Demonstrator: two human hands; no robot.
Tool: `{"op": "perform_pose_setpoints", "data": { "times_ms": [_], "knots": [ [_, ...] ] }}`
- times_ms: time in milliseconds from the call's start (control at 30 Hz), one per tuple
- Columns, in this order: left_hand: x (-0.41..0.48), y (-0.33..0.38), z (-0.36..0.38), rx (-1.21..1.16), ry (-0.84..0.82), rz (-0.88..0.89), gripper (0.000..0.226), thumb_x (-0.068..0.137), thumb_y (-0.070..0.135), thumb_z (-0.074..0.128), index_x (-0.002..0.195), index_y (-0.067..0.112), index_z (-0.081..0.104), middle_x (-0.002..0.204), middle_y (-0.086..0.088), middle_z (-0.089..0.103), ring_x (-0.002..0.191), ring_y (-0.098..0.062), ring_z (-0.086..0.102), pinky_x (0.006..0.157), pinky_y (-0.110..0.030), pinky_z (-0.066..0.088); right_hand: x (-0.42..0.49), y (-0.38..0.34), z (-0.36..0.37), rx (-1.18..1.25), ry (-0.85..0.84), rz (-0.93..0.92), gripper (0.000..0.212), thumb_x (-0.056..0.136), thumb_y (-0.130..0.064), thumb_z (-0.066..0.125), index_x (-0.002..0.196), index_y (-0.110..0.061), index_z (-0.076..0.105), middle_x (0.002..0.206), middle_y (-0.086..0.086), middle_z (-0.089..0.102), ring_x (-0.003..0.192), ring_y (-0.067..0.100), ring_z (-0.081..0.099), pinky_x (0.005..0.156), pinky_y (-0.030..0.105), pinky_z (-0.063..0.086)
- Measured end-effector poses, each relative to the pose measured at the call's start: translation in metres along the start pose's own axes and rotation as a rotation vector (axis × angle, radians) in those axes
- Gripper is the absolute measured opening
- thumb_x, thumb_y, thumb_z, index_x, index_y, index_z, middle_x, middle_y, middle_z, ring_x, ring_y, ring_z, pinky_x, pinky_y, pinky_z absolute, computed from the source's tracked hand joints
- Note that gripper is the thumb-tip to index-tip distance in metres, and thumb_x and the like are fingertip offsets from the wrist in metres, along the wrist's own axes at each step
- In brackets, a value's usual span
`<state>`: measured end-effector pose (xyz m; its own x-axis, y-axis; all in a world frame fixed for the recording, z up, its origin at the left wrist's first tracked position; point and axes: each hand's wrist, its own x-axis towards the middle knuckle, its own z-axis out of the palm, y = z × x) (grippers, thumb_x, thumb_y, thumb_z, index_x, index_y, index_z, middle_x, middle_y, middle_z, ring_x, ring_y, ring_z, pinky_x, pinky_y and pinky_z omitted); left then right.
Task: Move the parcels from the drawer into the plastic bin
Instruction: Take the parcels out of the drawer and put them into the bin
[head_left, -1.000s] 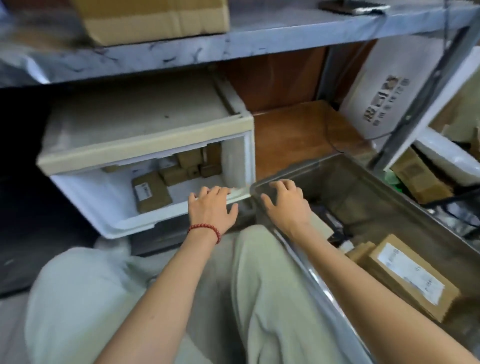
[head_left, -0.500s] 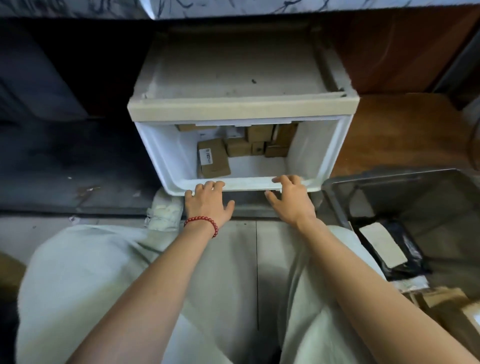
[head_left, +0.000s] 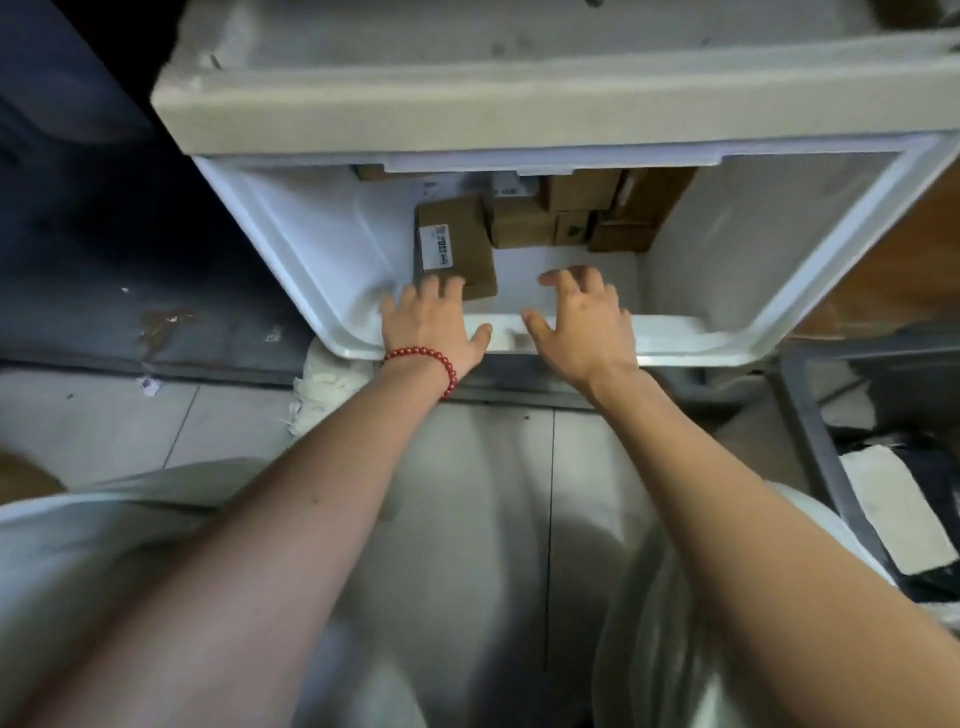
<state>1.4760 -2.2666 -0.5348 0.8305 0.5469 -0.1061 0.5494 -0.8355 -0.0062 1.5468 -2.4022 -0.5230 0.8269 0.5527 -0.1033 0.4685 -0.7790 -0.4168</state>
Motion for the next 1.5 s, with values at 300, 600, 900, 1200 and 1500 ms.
{"op": "perform_pose_setpoints", "data": {
  "times_ms": [300,600,900,1200,1500],
  "knots": [
    [0.062,-0.010,0.028,-0.007,-0.097,-0.101,0.070,0.090,0.059,0.044,0.147,0.022,0.026,0.147,-0.015,0.034,0.134,-0.039,0.030,0.106,-0.048,0.032,0.030,0.008,0.012,0.014,-0.038,0.026,0.052,0.097,-0.037,0.052,0.143,-0.021,0.035,0.147,0.008,0.036,0.133,0.029,0.036,0.107,0.043,0.035],
    [0.105,-0.003,0.053,-0.186,-0.211,-0.179,0.076,0.088,0.059,0.051,0.149,0.030,0.014,0.152,-0.020,0.021,0.134,-0.042,0.031,0.103,-0.052,0.036,0.038,0.012,0.009,0.032,-0.027,0.025,0.051,0.096,-0.036,0.051,0.143,-0.022,0.035,0.146,0.007,0.037,0.133,0.027,0.035,0.104,0.040,0.033],
    [0.139,0.014,0.068,-0.145,-0.199,-0.269,0.074,0.089,0.051,0.056,0.149,0.026,0.021,0.150,-0.025,0.016,0.137,-0.046,0.016,0.104,-0.056,0.030,0.040,0.018,0.014,0.023,-0.053,0.016,0.051,0.096,-0.035,0.051,0.143,-0.024,0.036,0.145,0.004,0.037,0.132,0.025,0.034,0.104,0.039,0.032],
    [0.149,0.018,0.079,-0.339,-0.153,-0.425,0.101,0.078,0.055,0.068,0.151,0.025,0.006,0.156,-0.020,-0.007,0.137,-0.047,0.016,0.104,-0.055,0.031,0.044,0.029,0.013,0.064,-0.009,0.080,0.049,0.095,-0.034,0.053,0.141,-0.023,0.040,0.143,0.005,0.039,0.131,0.027,0.035,0.102,0.039,0.033],
    [0.115,-0.001,0.062,-0.325,0.012,-0.345,0.105,0.069,0.051,0.076,0.147,0.010,0.018,0.150,-0.023,0.015,0.135,-0.046,0.019,0.111,-0.050,0.027,0.042,0.020,0.001,0.127,0.028,0.139,0.052,0.095,-0.037,0.053,0.143,-0.021,0.039,0.147,0.008,0.036,0.133,0.029,0.033,0.103,0.041,0.033]
  ]
}}
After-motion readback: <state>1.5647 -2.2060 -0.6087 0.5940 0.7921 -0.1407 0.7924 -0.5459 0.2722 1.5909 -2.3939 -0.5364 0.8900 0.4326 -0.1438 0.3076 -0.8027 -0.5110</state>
